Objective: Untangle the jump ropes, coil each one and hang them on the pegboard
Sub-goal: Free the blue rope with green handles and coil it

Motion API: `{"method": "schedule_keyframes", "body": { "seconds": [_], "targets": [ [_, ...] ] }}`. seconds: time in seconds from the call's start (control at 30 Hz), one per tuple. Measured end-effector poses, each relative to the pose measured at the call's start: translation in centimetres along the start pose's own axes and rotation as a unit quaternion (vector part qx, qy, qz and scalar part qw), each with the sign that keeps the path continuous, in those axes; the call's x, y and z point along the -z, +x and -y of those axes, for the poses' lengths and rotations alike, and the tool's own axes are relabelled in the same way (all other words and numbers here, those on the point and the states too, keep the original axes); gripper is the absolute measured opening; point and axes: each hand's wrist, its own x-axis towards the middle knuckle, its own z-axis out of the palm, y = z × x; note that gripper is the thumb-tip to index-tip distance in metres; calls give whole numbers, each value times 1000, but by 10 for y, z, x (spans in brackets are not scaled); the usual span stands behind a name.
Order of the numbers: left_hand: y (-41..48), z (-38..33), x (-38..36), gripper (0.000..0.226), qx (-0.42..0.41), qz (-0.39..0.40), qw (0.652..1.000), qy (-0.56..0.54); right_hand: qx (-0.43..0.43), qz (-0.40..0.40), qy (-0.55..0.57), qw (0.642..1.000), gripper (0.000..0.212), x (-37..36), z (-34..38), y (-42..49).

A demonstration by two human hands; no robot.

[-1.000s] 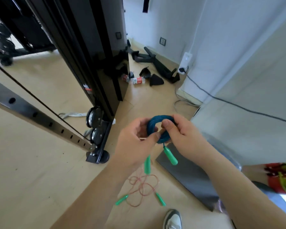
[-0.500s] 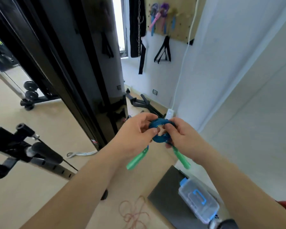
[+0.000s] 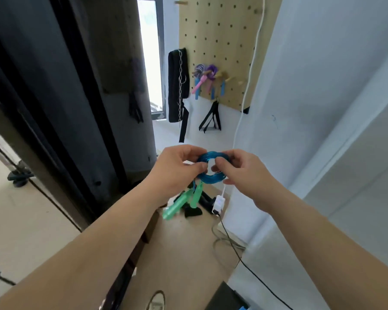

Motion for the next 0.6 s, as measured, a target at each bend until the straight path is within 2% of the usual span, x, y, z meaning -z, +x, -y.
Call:
{"method": "schedule_keyframes", "body": {
  "seconds": [0.3, 0.6],
  "targets": [
    [246, -4, 20, 25, -21, 116, 993, 1, -29, -61, 15, 998, 6, 26, 13, 220],
    [465, -24, 33, 27, -48, 119, 988, 86, -23, -66, -54, 996, 9, 68, 44, 416]
  ]
}}
